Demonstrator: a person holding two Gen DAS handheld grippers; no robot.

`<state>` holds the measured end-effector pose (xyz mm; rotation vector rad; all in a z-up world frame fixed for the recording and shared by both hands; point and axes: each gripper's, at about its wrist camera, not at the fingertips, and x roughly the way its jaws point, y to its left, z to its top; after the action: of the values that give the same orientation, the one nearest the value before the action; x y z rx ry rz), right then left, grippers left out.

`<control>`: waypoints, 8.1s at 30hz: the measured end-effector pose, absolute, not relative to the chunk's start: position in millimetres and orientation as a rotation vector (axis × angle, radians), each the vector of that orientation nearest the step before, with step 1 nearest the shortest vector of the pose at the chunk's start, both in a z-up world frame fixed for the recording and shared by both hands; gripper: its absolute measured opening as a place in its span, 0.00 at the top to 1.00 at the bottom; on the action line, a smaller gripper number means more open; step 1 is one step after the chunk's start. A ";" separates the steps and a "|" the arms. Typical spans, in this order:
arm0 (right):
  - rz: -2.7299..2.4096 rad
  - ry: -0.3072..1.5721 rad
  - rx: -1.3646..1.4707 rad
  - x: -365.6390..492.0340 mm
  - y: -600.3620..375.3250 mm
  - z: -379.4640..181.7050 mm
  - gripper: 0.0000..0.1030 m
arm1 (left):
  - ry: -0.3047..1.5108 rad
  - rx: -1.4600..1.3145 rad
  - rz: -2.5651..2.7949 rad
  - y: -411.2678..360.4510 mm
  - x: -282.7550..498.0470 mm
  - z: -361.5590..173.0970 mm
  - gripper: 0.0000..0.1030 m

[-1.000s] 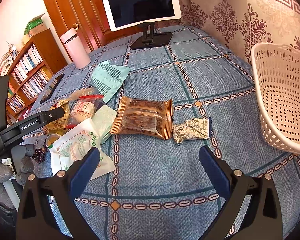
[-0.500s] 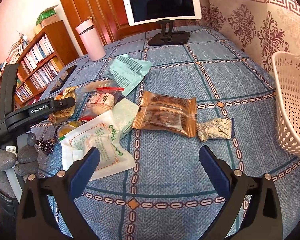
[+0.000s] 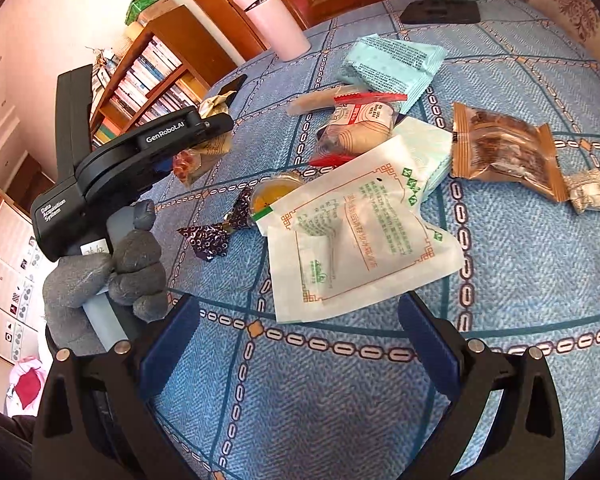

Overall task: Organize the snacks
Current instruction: 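Grasp the white green-printed packet with the right tool while the left tool holds the pastry bag, then lift the white packet with the right tool while the left tool regrasps the pastry bag, then drop the white packet into the white basket with the right tool while the left tool carries the pastry bag, then lower the pastry bag into the white basket and open the left tool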

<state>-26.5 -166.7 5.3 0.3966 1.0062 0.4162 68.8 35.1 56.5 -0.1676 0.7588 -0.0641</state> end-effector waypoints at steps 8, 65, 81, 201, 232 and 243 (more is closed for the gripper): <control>0.333 0.970 0.374 15.6 -168.6 1.7 0.05 | 0.753 -0.196 -0.046 43.6 67.8 57.6 0.47; 0.051 0.822 0.138 14.4 -186.7 29.6 0.69 | 0.749 -0.187 -0.069 38.1 62.2 58.3 0.47; 0.071 0.769 0.137 -4.5 -192.6 50.2 0.74 | 0.736 -0.174 -0.093 30.8 57.8 60.4 0.47; -0.416 0.394 0.202 -121.7 -365.9 63.7 0.39 | 0.707 0.130 -0.556 -219.4 15.9 122.1 0.51; -0.431 0.375 0.249 -152.1 -382.6 53.1 0.35 | 0.570 0.333 -0.816 -339.5 -22.1 122.9 0.19; -0.419 0.367 0.215 -149.7 -370.5 61.3 0.35 | 0.526 0.348 -0.731 -315.5 -28.8 130.1 0.16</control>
<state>-149.7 -370.5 61.3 0.2148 0.3665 -0.4194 -28.8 -315.5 130.1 0.3480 0.5262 -0.7308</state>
